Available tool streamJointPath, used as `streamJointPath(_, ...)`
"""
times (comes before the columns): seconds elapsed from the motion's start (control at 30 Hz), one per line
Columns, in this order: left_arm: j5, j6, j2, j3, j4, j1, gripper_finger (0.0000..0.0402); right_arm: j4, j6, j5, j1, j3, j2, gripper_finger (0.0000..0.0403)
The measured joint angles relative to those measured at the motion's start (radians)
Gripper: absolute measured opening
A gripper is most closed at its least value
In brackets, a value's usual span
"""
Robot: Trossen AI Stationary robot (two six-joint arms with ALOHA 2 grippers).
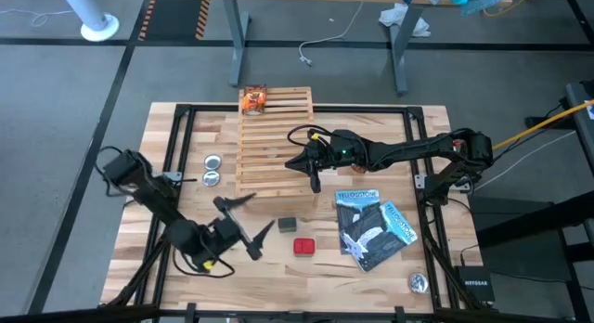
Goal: Shelf spices
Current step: Remove the orange seasoning pack from the shelf
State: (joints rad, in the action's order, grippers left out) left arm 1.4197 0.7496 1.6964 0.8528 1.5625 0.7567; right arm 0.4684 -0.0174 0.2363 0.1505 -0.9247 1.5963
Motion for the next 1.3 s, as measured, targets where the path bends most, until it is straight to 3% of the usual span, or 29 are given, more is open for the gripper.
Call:
streamJointPath(0.17,0.035,0.466,-0.136,-0.001,-0.017,0.0,0.0399,0.037,-0.004,-0.035,0.0,0.0,0.0,0.0033)
streamJointPath(0.33,0.081,0.44,-0.32,-0.036,-0.17,-0.064,0.0399,0.042,-0.005,-0.168,0.0,-0.02,0.001,0.0033)
streamJointPath(0.43,0.106,0.407,-0.417,-0.066,-0.28,-0.128,0.0399,-0.017,0.001,-0.184,0.01,-0.07,0.001,0.0033)
streamJointPath(0.83,0.113,0.383,-0.659,-0.187,-0.499,-0.471,0.0399,-0.249,0.003,-0.134,0.139,-0.3,0.001,0.0033)
streamJointPath(1.1,0.097,0.349,-0.764,-0.255,-0.616,-0.711,0.0399,-0.264,-0.039,-0.042,0.233,-0.321,0.007,0.0033)
streamJointPath(1.3,0.015,0.257,-0.786,-0.314,-0.69,-0.883,0.0399,-0.25,-0.081,-0.009,0.272,-0.321,0.072,0.0033)
